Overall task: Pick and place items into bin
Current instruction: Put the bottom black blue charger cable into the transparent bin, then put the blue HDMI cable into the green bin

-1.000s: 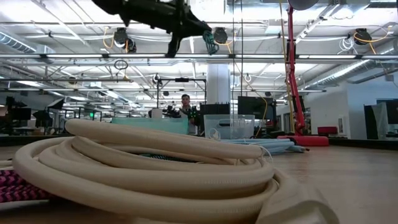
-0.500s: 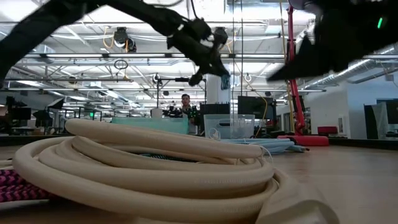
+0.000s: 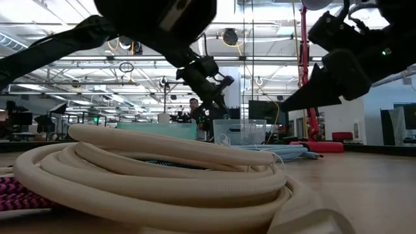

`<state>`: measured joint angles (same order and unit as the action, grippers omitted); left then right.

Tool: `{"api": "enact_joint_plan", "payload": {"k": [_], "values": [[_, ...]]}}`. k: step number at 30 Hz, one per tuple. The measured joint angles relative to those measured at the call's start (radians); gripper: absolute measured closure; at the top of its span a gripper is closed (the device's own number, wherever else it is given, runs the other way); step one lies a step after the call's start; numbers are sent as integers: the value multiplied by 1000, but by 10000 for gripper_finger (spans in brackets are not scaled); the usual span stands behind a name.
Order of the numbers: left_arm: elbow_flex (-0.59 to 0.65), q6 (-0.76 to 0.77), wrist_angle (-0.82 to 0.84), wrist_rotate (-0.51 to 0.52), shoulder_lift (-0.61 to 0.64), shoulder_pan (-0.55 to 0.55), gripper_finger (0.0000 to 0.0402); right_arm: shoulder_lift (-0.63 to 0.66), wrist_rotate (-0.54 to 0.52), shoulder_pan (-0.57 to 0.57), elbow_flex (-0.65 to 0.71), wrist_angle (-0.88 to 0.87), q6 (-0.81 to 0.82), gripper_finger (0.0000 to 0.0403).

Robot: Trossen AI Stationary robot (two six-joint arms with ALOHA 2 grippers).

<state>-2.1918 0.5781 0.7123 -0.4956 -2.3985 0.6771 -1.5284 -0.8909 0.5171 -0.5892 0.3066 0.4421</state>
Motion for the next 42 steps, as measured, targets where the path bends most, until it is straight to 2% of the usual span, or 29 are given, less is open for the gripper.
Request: {"api": "enact_joint_plan", "payload": {"k": [9, 16, 30, 35, 42], "values": [[14, 3, 59, 34, -5, -44, 396, 0, -29, -1, 0, 49, -65, 236], [14, 8, 103, 123, -5, -54, 395, -1, -31, -1, 0, 59, -72, 236], [14, 7, 92, 165, -5, -64, 272, -1, -31, -1, 0, 55, -70, 236], [10, -4, 82, 96, -1, -64, 250, -1, -50, -1, 0, 41, -69, 236], [-18, -80, 68, -48, 93, -73, 250, -1, -51, -1, 0, 39, -65, 236]]}}
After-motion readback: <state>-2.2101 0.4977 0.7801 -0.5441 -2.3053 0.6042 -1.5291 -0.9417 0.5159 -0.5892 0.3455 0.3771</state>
